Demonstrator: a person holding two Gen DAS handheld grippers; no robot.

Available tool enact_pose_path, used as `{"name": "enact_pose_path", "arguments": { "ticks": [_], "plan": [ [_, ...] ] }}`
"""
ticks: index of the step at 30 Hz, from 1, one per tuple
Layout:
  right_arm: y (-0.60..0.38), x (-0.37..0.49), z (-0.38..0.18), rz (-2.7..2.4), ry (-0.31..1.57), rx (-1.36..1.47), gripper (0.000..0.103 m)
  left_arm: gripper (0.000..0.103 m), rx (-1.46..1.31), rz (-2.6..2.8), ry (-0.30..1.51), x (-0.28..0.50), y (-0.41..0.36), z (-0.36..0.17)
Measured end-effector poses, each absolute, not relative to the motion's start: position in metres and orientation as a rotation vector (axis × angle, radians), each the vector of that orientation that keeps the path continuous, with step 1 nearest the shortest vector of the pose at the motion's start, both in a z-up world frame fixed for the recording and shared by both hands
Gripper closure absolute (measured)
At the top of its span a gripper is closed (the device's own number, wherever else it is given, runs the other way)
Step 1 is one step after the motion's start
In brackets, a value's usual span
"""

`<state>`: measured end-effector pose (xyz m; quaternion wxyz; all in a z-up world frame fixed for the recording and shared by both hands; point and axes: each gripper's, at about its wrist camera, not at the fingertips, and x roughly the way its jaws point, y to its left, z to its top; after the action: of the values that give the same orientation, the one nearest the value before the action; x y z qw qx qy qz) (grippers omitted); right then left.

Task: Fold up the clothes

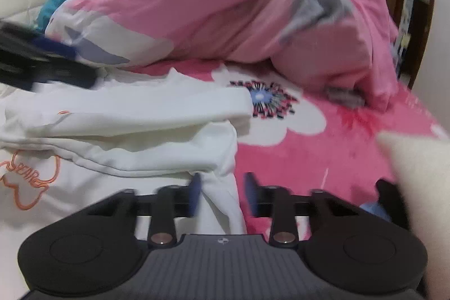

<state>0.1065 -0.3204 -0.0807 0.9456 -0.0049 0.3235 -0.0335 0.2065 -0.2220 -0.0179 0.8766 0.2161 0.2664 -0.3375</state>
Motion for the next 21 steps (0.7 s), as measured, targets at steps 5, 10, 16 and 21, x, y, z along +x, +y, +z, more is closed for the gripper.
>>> {"name": "enact_pose_path", "arguments": {
  "ticks": [5,10,16,21],
  "plan": [
    [-0.333,0.101,-0.097,-0.043,0.627,0.079,0.092,0.036,0.656,-0.759,0.544,0.222,-0.305,-0.043],
    [-0.338,0.096,-0.101,-0.023,0.601,0.116,0.092,0.068,0.807,-0.718,0.564,0.245,-0.352,-0.071],
    [-0.339,0.093,-0.102,-0.020,0.585,0.128,0.093,0.103,0.394,-0.678,0.781,0.307,-0.310,-0.051],
    [-0.340,0.093,-0.101,-0.027,0.577,0.126,0.093,0.103,-0.095,-0.701,0.924,0.359,-0.244,-0.049]
  ]
}}
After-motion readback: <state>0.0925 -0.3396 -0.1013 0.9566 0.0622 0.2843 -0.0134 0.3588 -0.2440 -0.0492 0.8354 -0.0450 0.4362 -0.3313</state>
